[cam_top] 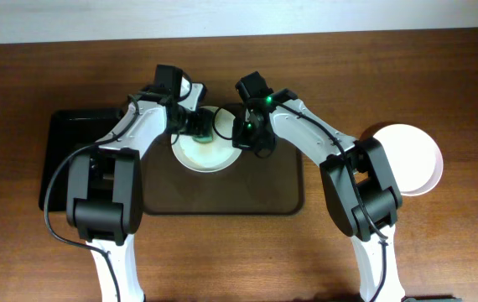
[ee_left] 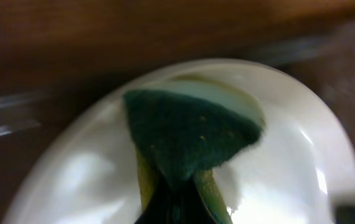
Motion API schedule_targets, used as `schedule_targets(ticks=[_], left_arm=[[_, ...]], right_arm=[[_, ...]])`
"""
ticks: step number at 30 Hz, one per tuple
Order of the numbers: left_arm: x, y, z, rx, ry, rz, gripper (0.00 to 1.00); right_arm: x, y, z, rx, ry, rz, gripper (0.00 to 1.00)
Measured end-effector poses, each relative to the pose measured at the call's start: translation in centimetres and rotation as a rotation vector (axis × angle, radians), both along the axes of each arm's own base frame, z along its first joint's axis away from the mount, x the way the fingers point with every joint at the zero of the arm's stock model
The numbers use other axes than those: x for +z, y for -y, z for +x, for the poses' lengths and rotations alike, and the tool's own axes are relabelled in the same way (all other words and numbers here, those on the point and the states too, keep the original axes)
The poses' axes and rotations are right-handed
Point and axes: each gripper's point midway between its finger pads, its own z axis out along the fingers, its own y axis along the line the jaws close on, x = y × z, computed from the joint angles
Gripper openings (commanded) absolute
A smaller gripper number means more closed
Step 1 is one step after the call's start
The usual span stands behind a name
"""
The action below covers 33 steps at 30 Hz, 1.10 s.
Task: Clean dirty plates on tray and stack at the side
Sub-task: 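Scrub the last plate with the sponge in the left gripper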
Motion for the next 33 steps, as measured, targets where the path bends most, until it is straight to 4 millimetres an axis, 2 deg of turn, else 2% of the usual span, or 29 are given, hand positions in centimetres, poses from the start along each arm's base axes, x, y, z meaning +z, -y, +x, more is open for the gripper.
schedule_targets(ticks=[3, 7, 11, 16, 22, 27, 30, 33], left_arm=[[-0.1, -1.0, 0.7, 0.039, 0.022, 0.052, 0.0], [-0.3, -2.1, 0.5, 0.072, 0.013, 0.128, 0.0], [-0.4, -3.2, -0.8, 0.098, -0.045, 0.193, 0.0], [-0.6, -4.3, -4.5, 0.055, -0.19, 0.248, 0.0], [-0.4, -3.8, -7.3, -0.067, -0.298, 0.117, 0.0], [0.0, -3.7, -8.1, -0.067, -0.362, -0.064, 0.0], [1.3, -4.0, -7.4, -0.044, -0.379, -0.17, 0.0], [4.2, -4.8, -5.6, -0.018, -0.342, -0.243, 0.0]], right_arm=[[0.0, 0.0, 0.0, -0.001, 0.0, 0.001, 0.04], [0.0, -0.1, 0.2, -0.001, 0.007, 0.005, 0.04], [0.1, -0.4, 0.0, 0.006, 0.006, 0.009, 0.04], [0.0, -0.5, -0.3, 0.014, -0.006, 0.01, 0.04], [0.0, -0.4, -0.6, 0.035, -0.013, 0.008, 0.04], [0.0, -0.4, -0.7, 0.046, -0.014, 0.008, 0.04], [0.0, -0.4, -1.1, 0.048, -0.029, 0.01, 0.04], [-0.1, -0.3, -1.2, 0.047, -0.033, 0.009, 0.04]])
